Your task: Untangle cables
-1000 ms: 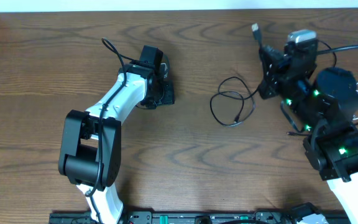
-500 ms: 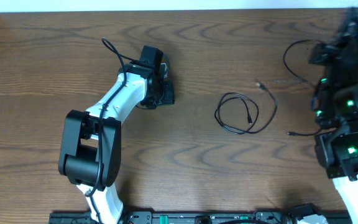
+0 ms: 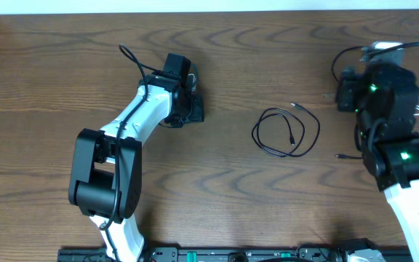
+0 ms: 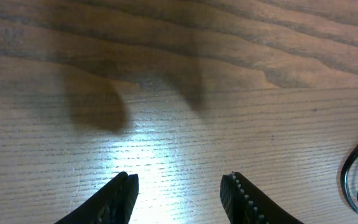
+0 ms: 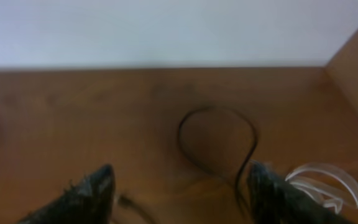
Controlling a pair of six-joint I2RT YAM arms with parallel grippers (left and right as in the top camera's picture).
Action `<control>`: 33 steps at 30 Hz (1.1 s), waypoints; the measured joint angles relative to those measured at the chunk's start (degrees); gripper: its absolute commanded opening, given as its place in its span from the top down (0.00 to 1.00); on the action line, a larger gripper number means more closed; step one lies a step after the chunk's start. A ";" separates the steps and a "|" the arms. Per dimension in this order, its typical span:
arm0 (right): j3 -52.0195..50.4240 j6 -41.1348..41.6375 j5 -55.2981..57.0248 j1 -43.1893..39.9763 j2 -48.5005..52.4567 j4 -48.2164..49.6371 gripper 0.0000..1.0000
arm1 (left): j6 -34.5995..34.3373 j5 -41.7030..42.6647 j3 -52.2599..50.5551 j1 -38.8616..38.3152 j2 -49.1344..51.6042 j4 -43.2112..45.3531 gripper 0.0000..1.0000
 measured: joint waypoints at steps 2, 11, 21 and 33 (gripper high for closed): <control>0.00 0.15 -1.53 0.00 2.12 -2.14 0.23 | 0.00 -0.02 0.00 0.00 0.00 0.00 0.51; 0.00 -3.08 -6.60 0.00 14.73 -4.07 0.24 | 0.00 0.00 -0.02 0.00 0.00 -0.02 0.51; 0.00 -4.81 -19.54 0.00 26.99 -4.92 0.12 | 0.00 0.00 0.00 0.00 0.00 -0.02 0.52; 0.00 -5.14 -22.29 0.00 37.75 -7.08 0.08 | 0.00 0.00 -0.02 0.00 0.00 -0.02 0.51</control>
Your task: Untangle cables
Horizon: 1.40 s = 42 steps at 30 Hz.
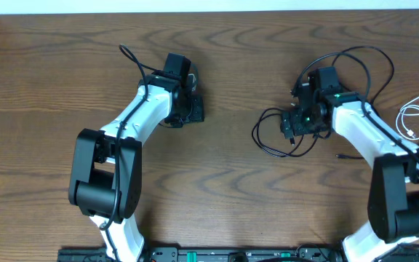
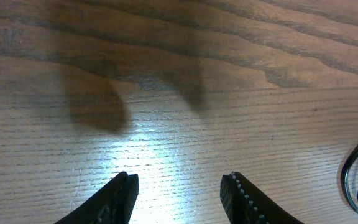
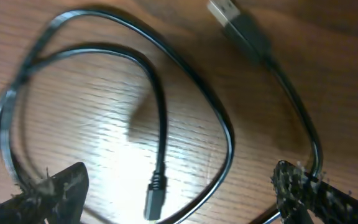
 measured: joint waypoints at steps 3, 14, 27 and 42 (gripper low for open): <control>0.00 0.04 1.53 0.00 0.98 0.00 0.07 | 0.00 0.00 0.02 0.00 0.00 0.00 0.51; 0.00 0.02 5.44 0.00 2.91 0.09 0.04 | 0.00 0.00 0.00 0.00 0.00 0.00 0.51; 3.76 -3.19 3.93 0.02 2.14 0.50 0.02 | 0.00 0.00 0.02 0.00 0.00 0.02 0.51; 3.87 -7.56 12.39 -0.13 1.22 -2.45 0.01 | 0.00 0.00 0.02 0.00 0.00 0.02 0.52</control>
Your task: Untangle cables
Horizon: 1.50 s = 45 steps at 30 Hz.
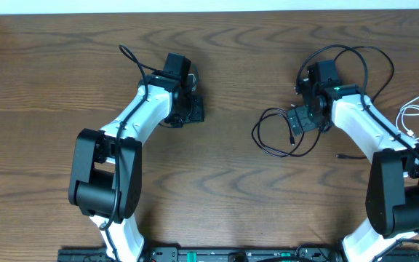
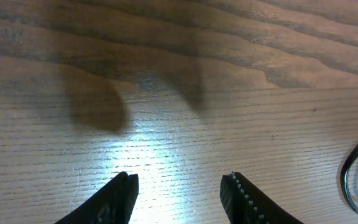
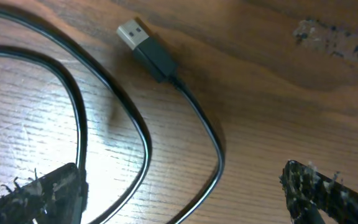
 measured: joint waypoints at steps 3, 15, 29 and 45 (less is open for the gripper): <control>-1.40 0.00 -1.81 -0.37 0.00 0.57 0.01 | 0.00 -0.02 0.00 0.00 0.00 0.00 0.51; -6.69 1.38 -12.92 -0.83 -0.02 5.31 0.01 | 0.00 0.00 0.00 0.00 0.00 -0.02 0.51; -6.82 2.01 -21.29 -0.83 -0.13 7.45 0.22 | 0.00 0.00 0.00 0.00 0.00 -0.02 0.51; -4.00 2.19 -3.89 -1.49 -2.75 4.98 0.01 | 0.00 0.00 -0.02 0.00 0.00 -0.02 0.51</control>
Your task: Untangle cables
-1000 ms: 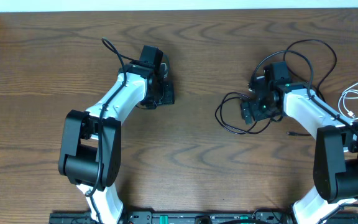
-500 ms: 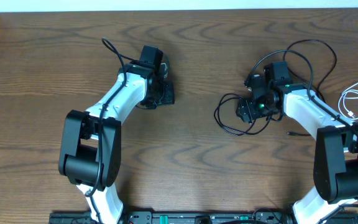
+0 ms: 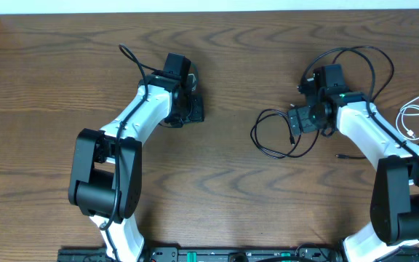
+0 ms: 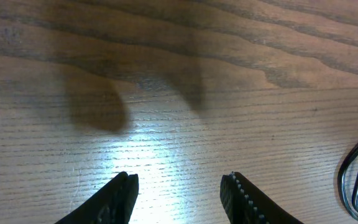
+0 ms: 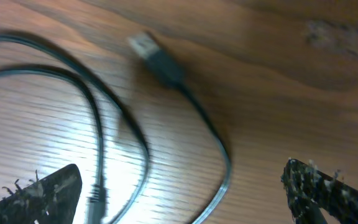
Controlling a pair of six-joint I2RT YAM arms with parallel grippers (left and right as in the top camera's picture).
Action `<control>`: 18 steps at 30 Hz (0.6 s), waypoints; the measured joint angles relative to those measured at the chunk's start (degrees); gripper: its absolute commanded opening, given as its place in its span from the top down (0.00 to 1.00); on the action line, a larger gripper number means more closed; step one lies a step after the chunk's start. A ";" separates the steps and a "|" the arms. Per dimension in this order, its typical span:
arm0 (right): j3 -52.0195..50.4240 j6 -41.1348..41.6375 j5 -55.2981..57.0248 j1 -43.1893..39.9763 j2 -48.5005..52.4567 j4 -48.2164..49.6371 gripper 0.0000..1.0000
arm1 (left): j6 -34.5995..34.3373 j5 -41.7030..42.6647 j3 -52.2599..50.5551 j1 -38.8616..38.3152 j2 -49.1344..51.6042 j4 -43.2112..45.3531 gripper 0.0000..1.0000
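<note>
A thin black cable (image 3: 262, 148) lies in a loose coil on the wooden table (image 3: 217, 182), right of centre. My right gripper (image 3: 297, 121) hovers over the coil's right side, open. In the right wrist view its wide-spread gripper (image 5: 182, 177) frames the blurred cable (image 5: 219, 149) and the cable's USB plug (image 5: 153, 51), with nothing between the fingers. My left gripper (image 3: 192, 109) stands open over bare wood left of centre. In its own view the left gripper (image 4: 179, 182) holds nothing, and a loop of the cable (image 4: 356, 180) shows at the right edge.
A white cable (image 3: 413, 120) lies coiled at the table's right edge. A short black cable end (image 3: 344, 156) rests below the right arm. The right arm's own black lead (image 3: 355, 54) arcs above its wrist.
The right gripper has shifted a little over the coil, so the USB plug sits slightly lower in its view and a second strand shows at lower left. The left arm has not moved.
The right arm was first drawn back at the far right edge, looking along the table. Then its open gripper was low over the coil's middle, then over the USB plug end, where it stays. The left gripper stayed open over bare wood throughout.
</note>
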 measured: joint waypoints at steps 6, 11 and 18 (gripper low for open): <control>-0.02 0.04 -2.49 -1.53 3.50 -0.13 0.02 | 0.00 0.00 0.02 0.00 0.02 0.00 0.51; 0.28 0.02 -9.44 -2.29 5.18 -0.13 0.01 | 0.00 0.00 0.00 0.00 0.00 0.00 0.51; 0.57 0.04 -21.00 -2.12 5.18 0.09 0.07 | 0.00 0.00 0.02 0.00 0.00 0.00 0.51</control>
